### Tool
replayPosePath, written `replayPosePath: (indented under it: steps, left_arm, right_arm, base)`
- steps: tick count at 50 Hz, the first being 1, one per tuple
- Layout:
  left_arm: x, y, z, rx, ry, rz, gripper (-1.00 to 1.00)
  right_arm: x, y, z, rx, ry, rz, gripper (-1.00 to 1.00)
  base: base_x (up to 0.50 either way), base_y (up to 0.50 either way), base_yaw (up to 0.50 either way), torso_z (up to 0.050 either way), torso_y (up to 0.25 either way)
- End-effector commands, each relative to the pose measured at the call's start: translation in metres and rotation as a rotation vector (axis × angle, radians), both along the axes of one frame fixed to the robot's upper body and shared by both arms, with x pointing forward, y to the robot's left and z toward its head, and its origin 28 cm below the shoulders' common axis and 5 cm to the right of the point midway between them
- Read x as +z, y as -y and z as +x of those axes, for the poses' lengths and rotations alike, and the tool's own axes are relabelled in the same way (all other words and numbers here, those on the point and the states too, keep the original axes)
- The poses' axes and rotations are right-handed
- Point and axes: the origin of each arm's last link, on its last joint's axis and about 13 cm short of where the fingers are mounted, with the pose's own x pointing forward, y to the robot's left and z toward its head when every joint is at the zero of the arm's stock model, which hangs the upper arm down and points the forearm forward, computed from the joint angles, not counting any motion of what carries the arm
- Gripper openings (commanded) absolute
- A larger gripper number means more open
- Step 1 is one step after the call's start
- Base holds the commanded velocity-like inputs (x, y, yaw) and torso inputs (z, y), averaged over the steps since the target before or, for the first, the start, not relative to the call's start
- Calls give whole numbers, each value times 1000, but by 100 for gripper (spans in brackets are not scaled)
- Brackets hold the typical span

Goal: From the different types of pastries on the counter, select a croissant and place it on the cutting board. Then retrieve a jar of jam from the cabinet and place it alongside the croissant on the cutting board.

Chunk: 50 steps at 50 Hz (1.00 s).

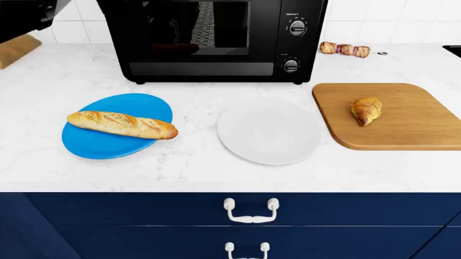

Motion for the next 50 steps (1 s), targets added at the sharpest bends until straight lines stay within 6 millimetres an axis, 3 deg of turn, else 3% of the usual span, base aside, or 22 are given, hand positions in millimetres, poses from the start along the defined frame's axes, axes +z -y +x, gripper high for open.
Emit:
replayPosePath:
  steps: [1,5,15,19,20,22,35,50]
  left_arm:
    - [7,-4,-7,-38,36,-86,100]
    - [11,-3,-9,-58,48,-100,100]
    - [17,-2,-12,-80,63,-115,100]
    - [20,-1,-13,-81,72,-114,100]
    - [21,-1,-14,-80,73,-113,100]
    - [21,0,-14,-81,75,-113,100]
    - [29,4,-18,-101,98,-111,100]
    - [34,4,-26,-157,151,-114,100]
  right_arm:
    - [71,-4,-50,48,166,-68,100]
    - [99,-9,-59,64,213,-86,100]
    - [120,-18,-46,54,288,-89,100]
    - [128,-41,-37,283,322,-84,100]
    - [129,-38,-39,308,331,-83,100]
    - [129,-23,-44,29,331,-83,100]
    - [133,-41,-22,3,363,-114,100]
    - [134,-44,-21,-7,373,-114,100]
  base:
    - [0,0,0,0,0]
    - [0,0,0,0,0]
    - [0,0,0,0,0]
    - [0,0,0,0,0]
    - [0,0,0,0,0]
    - [0,0,0,0,0]
    - [0,0,0,0,0]
    - [0,0,0,0,0]
